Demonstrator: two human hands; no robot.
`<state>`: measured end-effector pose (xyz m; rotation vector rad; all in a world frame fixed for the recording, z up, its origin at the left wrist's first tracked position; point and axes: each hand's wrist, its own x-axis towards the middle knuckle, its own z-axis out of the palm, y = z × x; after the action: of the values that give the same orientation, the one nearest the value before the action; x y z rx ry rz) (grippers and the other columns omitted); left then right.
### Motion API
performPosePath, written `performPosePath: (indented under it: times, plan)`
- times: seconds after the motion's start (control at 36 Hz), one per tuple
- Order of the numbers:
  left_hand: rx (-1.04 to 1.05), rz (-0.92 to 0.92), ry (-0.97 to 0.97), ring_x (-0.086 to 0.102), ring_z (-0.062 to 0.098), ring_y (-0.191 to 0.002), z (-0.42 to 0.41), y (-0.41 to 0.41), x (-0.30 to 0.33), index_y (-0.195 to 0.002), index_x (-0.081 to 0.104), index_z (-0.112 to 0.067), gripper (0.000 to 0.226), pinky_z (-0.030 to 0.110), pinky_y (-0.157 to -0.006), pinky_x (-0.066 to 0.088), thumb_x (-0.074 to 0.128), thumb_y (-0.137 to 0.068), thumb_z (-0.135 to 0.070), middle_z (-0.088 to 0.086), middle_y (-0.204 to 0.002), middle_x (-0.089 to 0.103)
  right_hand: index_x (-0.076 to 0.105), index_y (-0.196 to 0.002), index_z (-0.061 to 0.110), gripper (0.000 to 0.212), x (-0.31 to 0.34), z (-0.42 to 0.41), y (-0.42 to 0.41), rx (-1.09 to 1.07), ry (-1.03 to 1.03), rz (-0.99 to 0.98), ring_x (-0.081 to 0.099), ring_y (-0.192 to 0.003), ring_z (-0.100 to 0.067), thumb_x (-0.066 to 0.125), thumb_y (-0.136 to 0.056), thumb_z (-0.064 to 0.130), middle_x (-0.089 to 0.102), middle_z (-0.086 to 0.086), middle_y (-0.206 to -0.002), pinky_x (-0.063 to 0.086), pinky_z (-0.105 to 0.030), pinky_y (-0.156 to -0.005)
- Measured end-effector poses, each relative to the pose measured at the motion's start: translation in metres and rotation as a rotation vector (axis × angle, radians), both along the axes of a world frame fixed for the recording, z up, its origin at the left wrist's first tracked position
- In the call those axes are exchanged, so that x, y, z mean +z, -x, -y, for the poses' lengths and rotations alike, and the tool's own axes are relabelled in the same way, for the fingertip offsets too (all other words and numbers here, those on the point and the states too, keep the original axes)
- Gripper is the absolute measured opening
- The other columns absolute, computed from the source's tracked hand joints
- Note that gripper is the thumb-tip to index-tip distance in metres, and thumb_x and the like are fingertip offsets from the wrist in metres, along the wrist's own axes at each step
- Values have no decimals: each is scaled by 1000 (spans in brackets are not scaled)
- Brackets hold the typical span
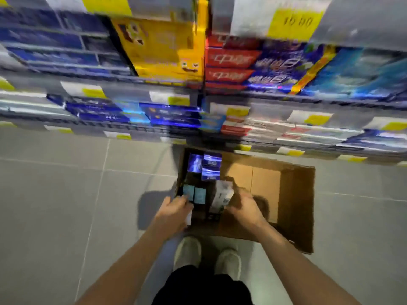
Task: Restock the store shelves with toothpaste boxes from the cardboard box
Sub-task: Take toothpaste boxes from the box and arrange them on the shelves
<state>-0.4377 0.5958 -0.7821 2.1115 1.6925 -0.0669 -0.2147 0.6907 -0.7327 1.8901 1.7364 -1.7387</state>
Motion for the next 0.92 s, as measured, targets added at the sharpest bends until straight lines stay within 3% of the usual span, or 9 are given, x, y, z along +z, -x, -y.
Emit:
performPosePath:
  times: [0.11, 0.25, 0.39, 0.5, 0.58, 0.64, 0.72, 0.81, 0.92]
  plan:
    - [-53, 3, 14, 64, 24, -74, -2, 10, -15, -95, 58, -17, 37, 30, -63, 30, 37, -65, -25, 6, -106, 55, 43, -127, 21, 58, -29, -8, 20, -29, 16, 42, 49, -117, -18, 73, -77, 17, 47, 1, -128, 45, -39, -99]
    - [-42, 53, -58, 61, 26, -73, -5, 13, -19, -86, 64, -16, 27, 31, -64, 31, 62, -60, -24, 7, -105, 48, 42, -130, 21, 56, -49, -21, 39, 228, -34, 272, 52, -113, -24, 68, -81, 21, 38, -6, -139, 49, -39, -93]
    - [29, 54, -92, 57, 21, -72, -3, 12, 5, -85, 62, -19, 46, 28, -65, 29, 79, -42, -20, 4, -94, 59, 43, -128, 19, 56, -29, -16, 35, 319, -68, 360, 57, -109, -22, 70, -79, 25, 48, -3, -129, 50, -35, -88]
    - [49, 108, -95, 60, 21, -75, -8, 16, 54, -93, 57, -19, 42, 27, -64, 35, 73, -55, -23, 6, -95, 64, 50, -114, 22, 43, 23, -16, 17, 309, -161, 322, 55, -100, -16, 72, -77, 29, 51, 1, -115, 46, -27, -76]
    - [83, 122, 72, 62, 24, -72, -20, 21, 107, -92, 59, -16, 42, 27, -60, 36, 77, -55, -25, 5, -91, 63, 55, -110, 20, 40, 78, -19, 3, 239, -173, 281, 56, -97, -15, 74, -75, 27, 55, 1, -110, 46, -25, -73]
    - [132, 143, 187, 64, 27, -82, -29, 23, 150, -103, 60, -15, 41, 28, -62, 39, 75, -67, -27, 4, -99, 63, 57, -106, 19, 40, 118, -22, -5, 197, -174, 243, 57, -96, -15, 77, -72, 24, 57, 1, -106, 50, -30, -77]
    - [253, 181, 298, 60, 23, -102, -43, 24, 219, -120, 54, -19, 40, 29, -77, 44, 61, -84, -35, 1, -112, 61, 55, -97, 23, 36, 190, -25, -14, 132, -183, 199, 55, -89, -11, 79, -70, 22, 55, 7, -96, 42, -16, -65]
    - [274, 168, 286, 59, 19, -104, -58, 30, 285, -114, 55, -21, 39, 24, -70, 35, 60, -82, -44, -2, -109, 62, 54, -98, 25, 39, 250, -26, -27, 46, -197, 178, 62, -91, -18, 80, -70, 22, 63, 3, -95, 41, -19, -65]
    - [346, 278, 209, 62, 18, -93, -75, 35, 358, -106, 59, -19, 75, 30, -73, 44, 40, -58, -74, -4, -99, 66, 59, -107, 5, 40, 321, -26, -45, -103, -247, 182, 61, -93, -25, 78, -72, 13, 65, -8, -98, 35, -23, -67]
